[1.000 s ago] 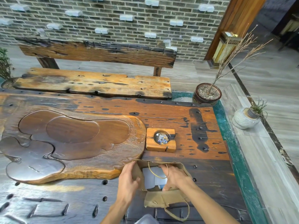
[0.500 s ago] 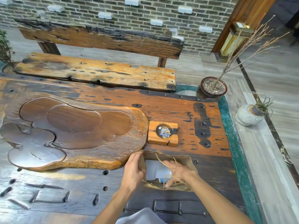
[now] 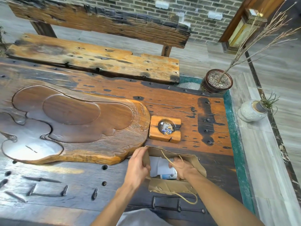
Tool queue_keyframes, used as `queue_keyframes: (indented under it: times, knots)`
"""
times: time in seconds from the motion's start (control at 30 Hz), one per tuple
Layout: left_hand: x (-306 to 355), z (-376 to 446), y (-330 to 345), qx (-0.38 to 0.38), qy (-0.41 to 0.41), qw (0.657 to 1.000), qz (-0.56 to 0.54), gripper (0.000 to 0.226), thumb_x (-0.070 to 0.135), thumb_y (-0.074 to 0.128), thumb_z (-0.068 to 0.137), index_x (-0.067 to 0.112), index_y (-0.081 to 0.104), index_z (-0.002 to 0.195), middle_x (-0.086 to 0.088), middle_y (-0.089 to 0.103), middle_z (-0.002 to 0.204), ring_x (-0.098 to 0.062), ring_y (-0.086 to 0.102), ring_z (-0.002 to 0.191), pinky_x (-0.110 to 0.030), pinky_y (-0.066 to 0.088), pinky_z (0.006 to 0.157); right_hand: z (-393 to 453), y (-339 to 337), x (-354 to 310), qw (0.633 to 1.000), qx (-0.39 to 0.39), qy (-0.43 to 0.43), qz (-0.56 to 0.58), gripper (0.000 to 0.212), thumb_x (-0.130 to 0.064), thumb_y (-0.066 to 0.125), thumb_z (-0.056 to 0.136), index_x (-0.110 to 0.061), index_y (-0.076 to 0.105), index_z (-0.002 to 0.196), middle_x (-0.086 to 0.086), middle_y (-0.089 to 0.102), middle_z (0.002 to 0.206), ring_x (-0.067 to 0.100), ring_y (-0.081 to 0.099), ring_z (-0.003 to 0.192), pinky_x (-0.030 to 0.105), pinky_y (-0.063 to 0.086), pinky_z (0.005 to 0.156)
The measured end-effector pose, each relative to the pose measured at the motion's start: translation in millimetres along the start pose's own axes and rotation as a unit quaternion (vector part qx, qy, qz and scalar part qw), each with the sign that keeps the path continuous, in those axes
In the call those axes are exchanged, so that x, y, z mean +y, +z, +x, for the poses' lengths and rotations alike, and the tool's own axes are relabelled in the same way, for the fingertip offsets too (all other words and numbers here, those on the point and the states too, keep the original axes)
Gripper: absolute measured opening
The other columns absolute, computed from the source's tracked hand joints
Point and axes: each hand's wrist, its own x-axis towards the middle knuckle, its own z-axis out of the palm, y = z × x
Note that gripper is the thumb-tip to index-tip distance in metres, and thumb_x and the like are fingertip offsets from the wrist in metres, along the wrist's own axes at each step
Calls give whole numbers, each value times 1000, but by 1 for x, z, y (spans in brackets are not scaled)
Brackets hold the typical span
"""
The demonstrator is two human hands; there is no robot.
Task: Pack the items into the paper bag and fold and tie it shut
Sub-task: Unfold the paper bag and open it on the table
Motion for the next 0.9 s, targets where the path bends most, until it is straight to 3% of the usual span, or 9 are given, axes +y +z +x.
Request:
queue_keyframes:
  times: [0.07, 0.13, 0.2, 0.27, 0.4, 0.5, 0.6, 0.77, 0.9]
  knots:
    - [0, 1, 0, -4, 2, 1000, 0, 72, -7, 59, 65, 12, 53, 134, 1, 53, 138, -10, 46, 128, -6, 23, 105, 6, 2, 0, 1000, 23, 5, 13, 22, -24, 49, 99, -26, 55, 120, -2, 57, 116, 22, 59, 99, 7, 48, 80]
    - [-1, 3, 1, -6, -2, 1000, -2, 72, -7, 59, 65, 13, 53, 134, 1, 53, 137, -12, 47, 128, -5, 24, 105, 10, 0, -5, 999, 28, 24, 8, 10, -23, 48, 99, -23, 50, 108, -5, 53, 97, 9, 50, 72, 15, 55, 71]
    - [-1, 5, 1, -1, -10, 1000, -4, 72, -7, 59, 65, 13, 53, 134, 2, 53, 137, -11, 47, 127, -1, 22, 104, 15, -1, -7, 999, 33, 24, 34, 11, -15, 45, 102, -18, 44, 113, -4, 49, 102, 11, 52, 80, 3, 44, 53]
    - [-1, 8, 0, 7, -14, 1000, -9, 73, -8, 60, 65, 14, 53, 134, 2, 53, 138, -9, 46, 127, 2, 20, 103, 17, -1, -8, 999, 0, 31, 21, 14, -20, 47, 100, -20, 52, 113, -2, 55, 105, 23, 59, 99, 11, 39, 69]
    - [-1, 10, -1, 9, -17, 1000, -13, 73, -8, 60, 67, 14, 51, 136, 3, 52, 139, -7, 45, 128, -6, 23, 106, 28, 0, -5, 990, -22, 126, 58, 12, -24, 52, 87, -16, 60, 86, 9, 58, 96, 28, 56, 84, 26, 34, 74]
    - [-1, 10, -1, 5, -13, 1000, -7, 74, -9, 60, 66, 14, 52, 136, 3, 53, 139, -9, 46, 129, -7, 24, 106, 43, 14, 11, 990, -38, 131, 35, 16, -23, 49, 80, -16, 54, 67, 6, 57, 82, 29, 62, 81, 28, 38, 68]
    - [-3, 10, -3, -15, -2, 1000, -7, 77, -10, 60, 64, 16, 52, 136, 3, 53, 138, -14, 50, 127, -18, 36, 106, 36, 7, 7, 993, -50, 106, -27, 20, -18, 51, 82, -11, 70, 86, 10, 71, 92, 33, 69, 89, 31, 51, 71]
    - [-2, 7, -7, -51, 11, 999, -14, 80, -13, 62, 65, 21, 52, 137, 6, 53, 131, -7, 54, 70, -5, 42, 67, -2, -27, -20, 997, -41, 49, -51, 25, -16, 48, 90, -11, 69, 103, 15, 69, 111, 36, 66, 97, 37, 52, 75]
    - [-4, 3, -6, -58, 15, 998, -33, 78, -6, 70, 71, 27, 49, 138, 8, 52, 127, -6, 46, 64, -8, 43, 64, -40, -46, -33, 999, -34, 14, -32, 27, -23, 43, 96, -9, 66, 100, 14, 64, 110, 35, 61, 100, 43, 52, 86]
